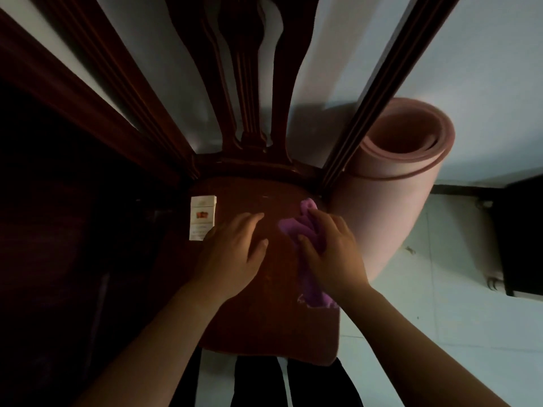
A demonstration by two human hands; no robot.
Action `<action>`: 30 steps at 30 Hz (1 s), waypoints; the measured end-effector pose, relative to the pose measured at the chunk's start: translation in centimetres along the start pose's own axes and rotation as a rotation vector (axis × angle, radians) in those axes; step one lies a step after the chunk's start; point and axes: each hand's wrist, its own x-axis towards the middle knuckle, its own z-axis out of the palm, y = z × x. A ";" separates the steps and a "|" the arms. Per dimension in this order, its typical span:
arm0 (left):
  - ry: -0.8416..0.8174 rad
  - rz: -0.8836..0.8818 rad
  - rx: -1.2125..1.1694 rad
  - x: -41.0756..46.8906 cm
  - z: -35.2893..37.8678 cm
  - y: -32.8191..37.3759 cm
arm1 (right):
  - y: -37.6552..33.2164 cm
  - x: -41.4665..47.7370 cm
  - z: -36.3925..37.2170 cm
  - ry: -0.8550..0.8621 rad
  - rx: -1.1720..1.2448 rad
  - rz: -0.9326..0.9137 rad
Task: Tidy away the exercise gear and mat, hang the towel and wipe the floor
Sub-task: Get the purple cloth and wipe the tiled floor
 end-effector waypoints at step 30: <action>-0.219 0.082 0.223 6.7 9.4 -5.9 | 6.5 3.7 10.6 -0.263 -0.390 0.042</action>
